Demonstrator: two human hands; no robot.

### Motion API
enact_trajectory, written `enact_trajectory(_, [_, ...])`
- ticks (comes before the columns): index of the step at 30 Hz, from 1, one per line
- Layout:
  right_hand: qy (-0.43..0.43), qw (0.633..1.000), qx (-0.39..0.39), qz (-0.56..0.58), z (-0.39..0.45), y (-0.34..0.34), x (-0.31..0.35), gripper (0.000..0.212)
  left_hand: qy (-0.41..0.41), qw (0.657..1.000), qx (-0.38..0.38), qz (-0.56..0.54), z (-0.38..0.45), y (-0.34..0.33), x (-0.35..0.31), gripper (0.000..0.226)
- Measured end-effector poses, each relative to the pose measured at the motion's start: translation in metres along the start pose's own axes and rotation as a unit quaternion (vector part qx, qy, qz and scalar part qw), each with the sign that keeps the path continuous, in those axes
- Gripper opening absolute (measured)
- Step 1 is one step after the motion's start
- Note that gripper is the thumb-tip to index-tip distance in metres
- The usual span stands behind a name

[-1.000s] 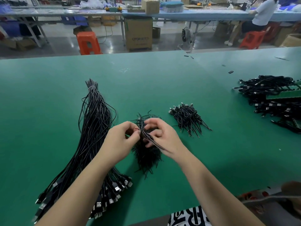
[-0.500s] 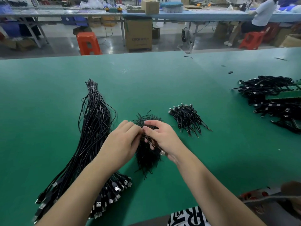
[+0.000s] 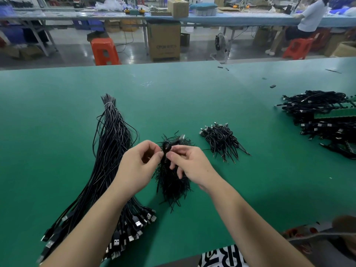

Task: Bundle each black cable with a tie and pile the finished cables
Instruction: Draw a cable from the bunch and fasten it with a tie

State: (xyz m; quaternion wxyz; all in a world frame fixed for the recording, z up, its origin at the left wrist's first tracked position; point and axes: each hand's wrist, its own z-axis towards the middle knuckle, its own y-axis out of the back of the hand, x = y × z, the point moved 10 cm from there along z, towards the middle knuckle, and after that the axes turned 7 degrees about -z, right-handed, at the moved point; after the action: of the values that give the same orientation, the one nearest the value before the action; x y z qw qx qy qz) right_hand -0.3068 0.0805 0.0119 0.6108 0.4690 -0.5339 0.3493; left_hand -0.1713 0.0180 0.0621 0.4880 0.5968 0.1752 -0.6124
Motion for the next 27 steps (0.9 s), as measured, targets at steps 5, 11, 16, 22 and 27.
enact_trajectory(5, [-0.050,0.994,0.039,0.088,-0.001,-0.012,-0.011,0.023,-0.247,0.946,0.031,0.206,-0.014,-0.014,-0.046,0.006])
enact_trajectory(11, [-0.079,0.988,0.045,0.126,-0.002,-0.011,-0.017,0.009,-0.209,0.960,0.048,0.180,-0.016,-0.014,-0.035,0.007])
enact_trajectory(16, [0.027,0.993,0.070,0.086,-0.004,-0.012,0.009,0.024,-0.030,1.000,0.005,0.002,-0.002,-0.001,-0.004,0.017])
enact_trajectory(22, [0.032,0.998,-0.013,-0.048,-0.002,0.006,0.010,0.004,-0.031,1.000,-0.001,0.003,-0.002,-0.002,-0.002,0.017])
enact_trajectory(27, [-0.051,0.996,0.019,0.074,-0.003,-0.006,-0.004,0.014,-0.263,0.940,-0.006,0.217,-0.018,-0.016,-0.046,0.007])
